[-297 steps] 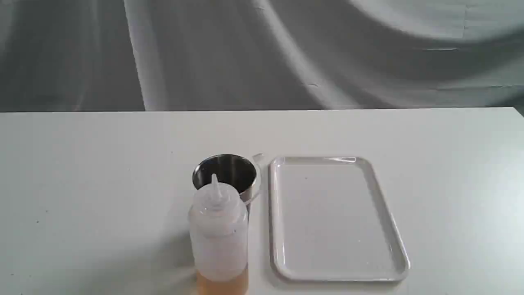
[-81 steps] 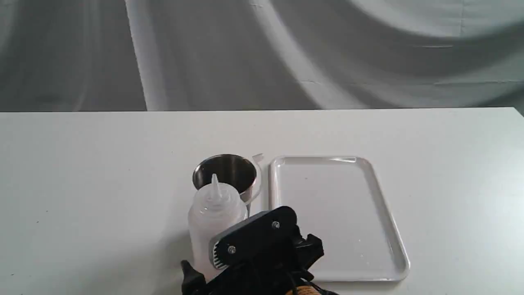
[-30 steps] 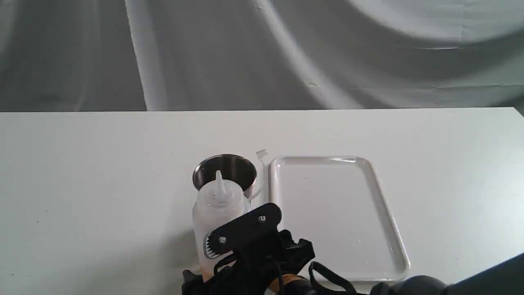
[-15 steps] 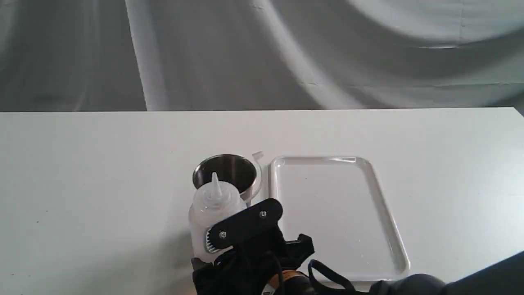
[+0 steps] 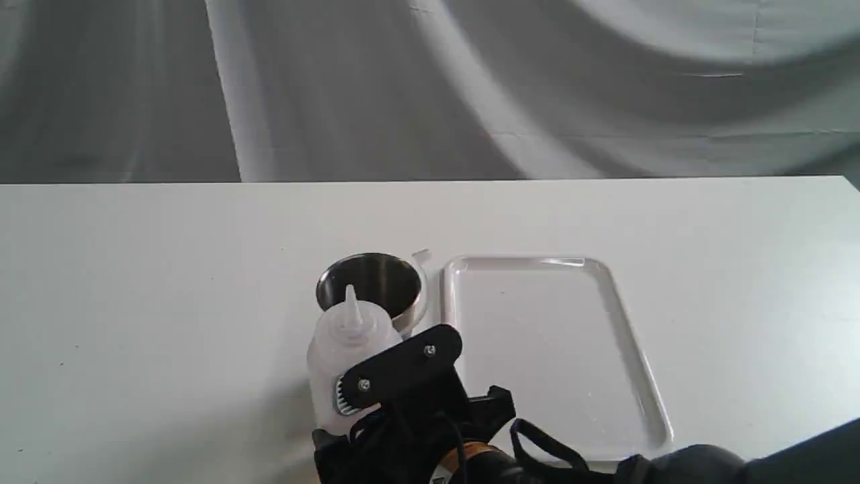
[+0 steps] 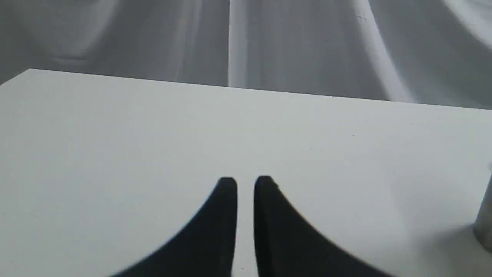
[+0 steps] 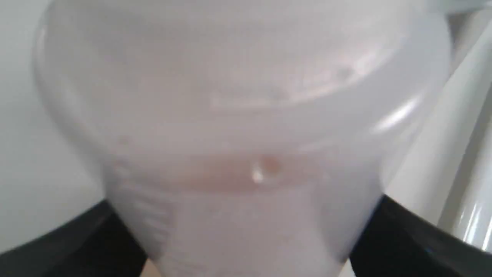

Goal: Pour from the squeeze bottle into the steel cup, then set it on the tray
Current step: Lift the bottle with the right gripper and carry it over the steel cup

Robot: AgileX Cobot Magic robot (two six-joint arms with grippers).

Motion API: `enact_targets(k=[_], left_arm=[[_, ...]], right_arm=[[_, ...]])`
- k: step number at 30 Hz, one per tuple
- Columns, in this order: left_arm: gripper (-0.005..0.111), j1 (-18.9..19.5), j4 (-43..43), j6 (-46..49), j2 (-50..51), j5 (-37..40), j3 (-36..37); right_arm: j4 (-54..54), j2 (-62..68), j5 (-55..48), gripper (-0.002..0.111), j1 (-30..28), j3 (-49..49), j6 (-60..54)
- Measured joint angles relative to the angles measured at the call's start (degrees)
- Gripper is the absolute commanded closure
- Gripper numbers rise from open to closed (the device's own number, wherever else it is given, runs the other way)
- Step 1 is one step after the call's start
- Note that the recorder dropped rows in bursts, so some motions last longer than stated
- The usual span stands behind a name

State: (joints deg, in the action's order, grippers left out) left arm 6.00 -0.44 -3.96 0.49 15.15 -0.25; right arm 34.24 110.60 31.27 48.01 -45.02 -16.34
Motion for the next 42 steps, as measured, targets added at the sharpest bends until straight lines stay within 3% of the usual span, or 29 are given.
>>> enact_targets(k=[8, 17, 21, 27, 34, 42], left_arm=[[0.098, 0.0, 0.0, 0.0, 0.0, 0.0, 0.0], [0.098, 0.0, 0.0, 0.0, 0.0, 0.0, 0.0], [0.098, 0.0, 0.0, 0.0, 0.0, 0.0, 0.0], [0.098, 0.0, 0.0, 0.0, 0.0, 0.0, 0.0], [0.098, 0.0, 0.0, 0.0, 0.0, 0.0, 0.0], [0.098, 0.0, 0.0, 0.0, 0.0, 0.0, 0.0]], right_arm=[[-0.1, -11.6, -16.8, 0.108, 0.0, 0.0, -7.3], [-0.1, -26.5, -27.4, 0.108, -0.8, 0.0, -14.9], [-0.1, -30.0, -33.1, 0.108, -5.6, 0.0, -15.4], [-1.5, -31.1, -38.8, 0.108, -17.9, 0.0, -15.4], [-14.8, -31.1, -43.0, 0.108, -25.4, 0.0, -13.0], [-38.6, -29.6, -46.4, 0.108, -25.7, -5.4, -4.8]])
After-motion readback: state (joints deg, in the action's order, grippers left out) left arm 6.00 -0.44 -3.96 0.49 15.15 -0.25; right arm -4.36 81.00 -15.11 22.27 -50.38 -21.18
